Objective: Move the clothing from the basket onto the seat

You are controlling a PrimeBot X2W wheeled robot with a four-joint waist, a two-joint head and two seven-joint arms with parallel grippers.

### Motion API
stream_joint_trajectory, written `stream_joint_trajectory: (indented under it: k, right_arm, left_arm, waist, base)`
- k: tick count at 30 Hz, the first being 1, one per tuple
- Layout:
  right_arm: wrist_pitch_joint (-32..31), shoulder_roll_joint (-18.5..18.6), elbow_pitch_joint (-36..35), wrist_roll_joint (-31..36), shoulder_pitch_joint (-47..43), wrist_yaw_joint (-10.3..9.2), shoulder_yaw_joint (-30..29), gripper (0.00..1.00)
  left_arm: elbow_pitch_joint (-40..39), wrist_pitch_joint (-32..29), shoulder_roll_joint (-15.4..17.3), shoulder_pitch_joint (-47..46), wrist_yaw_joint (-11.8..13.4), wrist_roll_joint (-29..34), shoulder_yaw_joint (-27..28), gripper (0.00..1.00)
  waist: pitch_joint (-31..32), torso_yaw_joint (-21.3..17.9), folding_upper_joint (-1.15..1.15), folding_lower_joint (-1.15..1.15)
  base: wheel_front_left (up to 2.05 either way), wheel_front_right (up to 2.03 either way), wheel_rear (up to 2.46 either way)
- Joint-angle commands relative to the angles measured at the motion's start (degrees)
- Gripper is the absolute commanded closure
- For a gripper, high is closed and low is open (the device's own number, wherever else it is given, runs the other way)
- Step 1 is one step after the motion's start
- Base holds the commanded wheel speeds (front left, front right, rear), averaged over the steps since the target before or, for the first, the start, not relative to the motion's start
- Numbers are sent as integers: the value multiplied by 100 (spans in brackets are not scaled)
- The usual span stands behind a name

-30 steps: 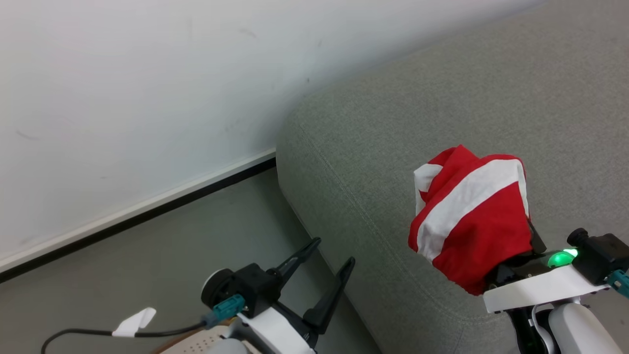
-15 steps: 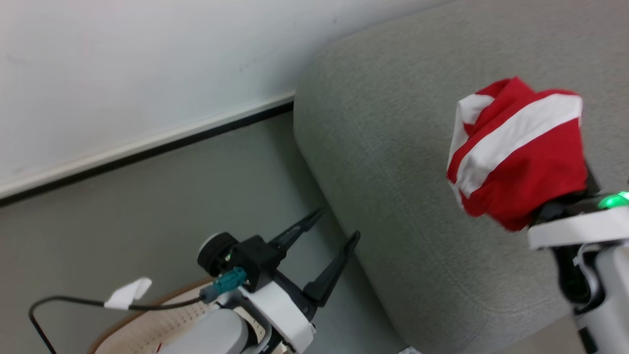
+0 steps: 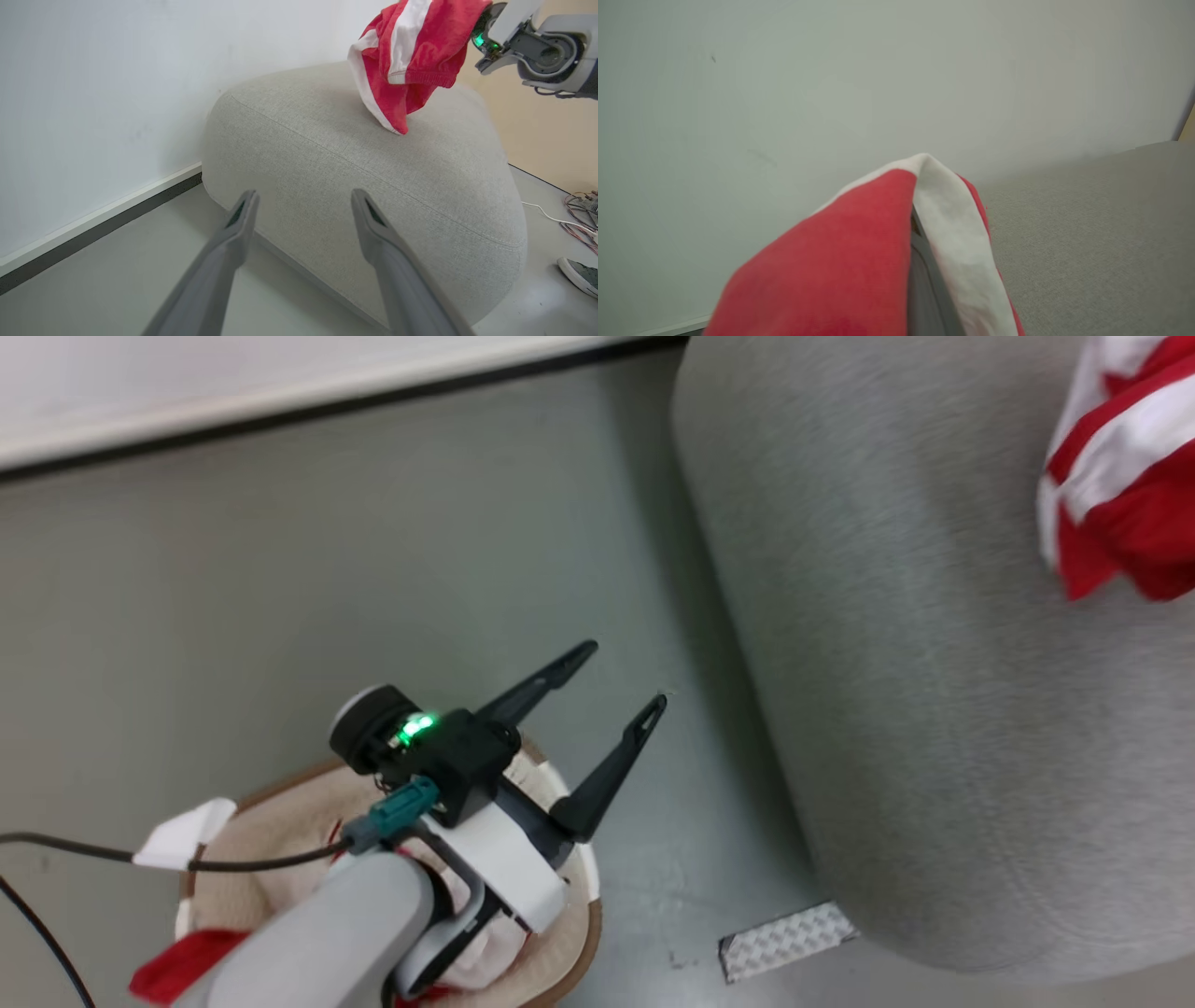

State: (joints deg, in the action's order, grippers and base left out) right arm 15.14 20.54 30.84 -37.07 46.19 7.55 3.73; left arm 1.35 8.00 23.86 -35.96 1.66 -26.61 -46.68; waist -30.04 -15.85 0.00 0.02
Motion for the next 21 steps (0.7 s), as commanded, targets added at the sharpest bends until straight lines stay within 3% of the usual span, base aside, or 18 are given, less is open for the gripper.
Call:
stream_joint_trajectory:
  k: [1, 5, 10, 20, 21]
  right_arm:
    - [1, 135, 160, -154, 208, -12, -105, 100]
    - [0, 354, 470, -246, 445, -12, -186, 100]
    - [-73, 667, 1163, -319, 760, -12, 141, 100]
    - [-1265, 1079, 2060, -556, 999, -12, 1114, 100]
    - [-1374, 1111, 2086, -614, 986, -12, 1195, 95]
  left_arm:
    - [-75, -28, 55, -97, 32, 44, 38, 0]
    - [-153, -28, 112, -164, 61, 56, 83, 0]
    - [-171, 15, 141, -198, 64, 64, 95, 0]
    - [34, 214, 35, -144, 73, -77, 100, 0]
    - [62, 237, 18, -124, 76, -96, 98, 0]
  waist:
    - [-453, 355, 0, -2]
    - [-670, 456, 0, -2]
    - [-827, 550, 0, -2]
    - [-578, 608, 0, -2]
    - [-526, 608, 0, -2]
  base:
    - [0, 0, 0]
    - [0, 0, 0]
    - [0, 0, 0]
    - [0, 0, 0]
    - [0, 0, 0]
